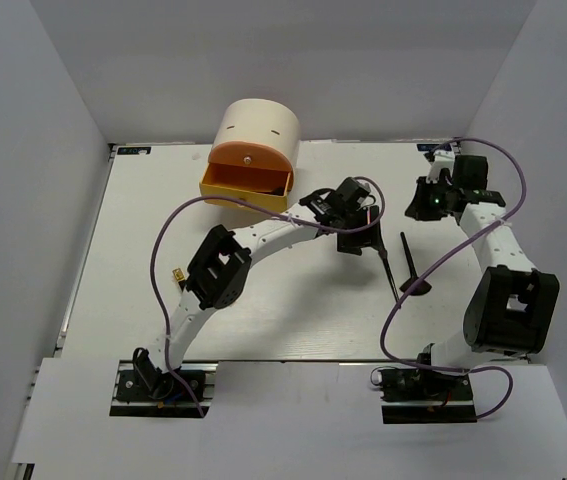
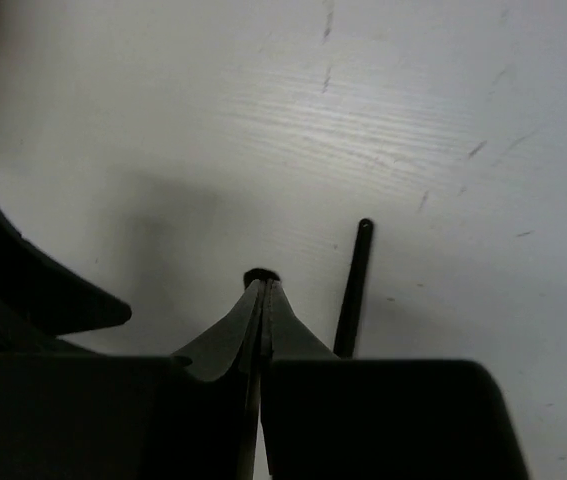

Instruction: Organize the makeup

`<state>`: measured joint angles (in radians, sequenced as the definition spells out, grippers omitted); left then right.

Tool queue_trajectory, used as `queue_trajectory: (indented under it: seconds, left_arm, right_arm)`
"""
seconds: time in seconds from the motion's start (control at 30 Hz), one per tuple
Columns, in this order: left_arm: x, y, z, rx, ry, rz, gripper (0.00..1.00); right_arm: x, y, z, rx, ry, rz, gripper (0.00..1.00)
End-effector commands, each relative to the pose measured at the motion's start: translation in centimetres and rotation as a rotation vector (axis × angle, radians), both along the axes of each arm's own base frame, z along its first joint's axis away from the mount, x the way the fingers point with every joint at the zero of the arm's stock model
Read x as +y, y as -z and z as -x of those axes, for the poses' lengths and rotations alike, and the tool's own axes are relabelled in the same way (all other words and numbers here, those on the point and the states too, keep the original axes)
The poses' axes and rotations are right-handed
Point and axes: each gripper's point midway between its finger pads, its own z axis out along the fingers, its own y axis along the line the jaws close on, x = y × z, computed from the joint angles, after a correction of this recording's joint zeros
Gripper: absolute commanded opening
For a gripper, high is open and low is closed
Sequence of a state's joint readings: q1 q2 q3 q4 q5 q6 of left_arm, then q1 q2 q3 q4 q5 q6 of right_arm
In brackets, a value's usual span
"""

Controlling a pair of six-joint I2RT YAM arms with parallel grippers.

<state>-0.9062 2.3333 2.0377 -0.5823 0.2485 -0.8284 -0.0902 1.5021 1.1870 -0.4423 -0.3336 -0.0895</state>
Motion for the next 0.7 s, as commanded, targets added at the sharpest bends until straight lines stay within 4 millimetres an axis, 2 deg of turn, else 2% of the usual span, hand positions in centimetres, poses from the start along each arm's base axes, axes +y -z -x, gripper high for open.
queue_trajectory:
  seconds: [0.0, 0.07, 0.1, 0.2, 0.27, 0.3, 0.37, 0.53, 0.67]
  left_arm:
    - [-0.7, -4.6, -0.4, -0.075, -0.031, 0.067, 0.72]
    - [0.1, -4.9, -0.7, -0.098, -0.059, 0.045, 0.62]
    - [0.5, -4.8, -0.7, -0.103, -0.067, 0.034, 0.53]
    - [1.7, -4.2, -0.3, -0.099, -0.081, -0.006, 0.44]
    - [2.2, -3.6, 0.1, -0.083, -0.079, -0.024, 0.45]
    - [2.7, -3.1, 0.4, -0.073, -0.084, -0.04, 0.5]
    - [3.1, -3.0, 0.6, -0.07, -0.093, -0.047, 0.53]
    - [4.1, -3.1, 0.7, -0.085, -0.125, -0.054, 0.59]
    - [4.5, -2.8, 0.8, -0.08, -0.136, -0.062, 0.61]
  right_arm:
    - [3.1, 1.8, 3.5, 0.083, -0.215, -0.094, 0.0]
    - [3.6, 2.8, 4.9, 0.104, -0.273, -0.098, 0.0]
    - [3.6, 3.2, 5.2, 0.108, -0.282, -0.087, 0.0]
    - [3.4, 5.1, 6.5, 0.148, -0.309, -0.053, 0.0]
    - [3.6, 6.4, 7.7, 0.19, -0.348, -0.041, 0.0]
    - [3.8, 7.2, 8.4, 0.212, -0.366, -0.031, 0.0]
    - [3.8, 8.0, 8.8, 0.225, -0.37, -0.009, 0.0]
    - [3.0, 9.5, 9.2, 0.24, -0.354, 0.077, 0.0]
    - [1.7, 10.6, 8.7, 0.234, -0.307, 0.172, 0.0]
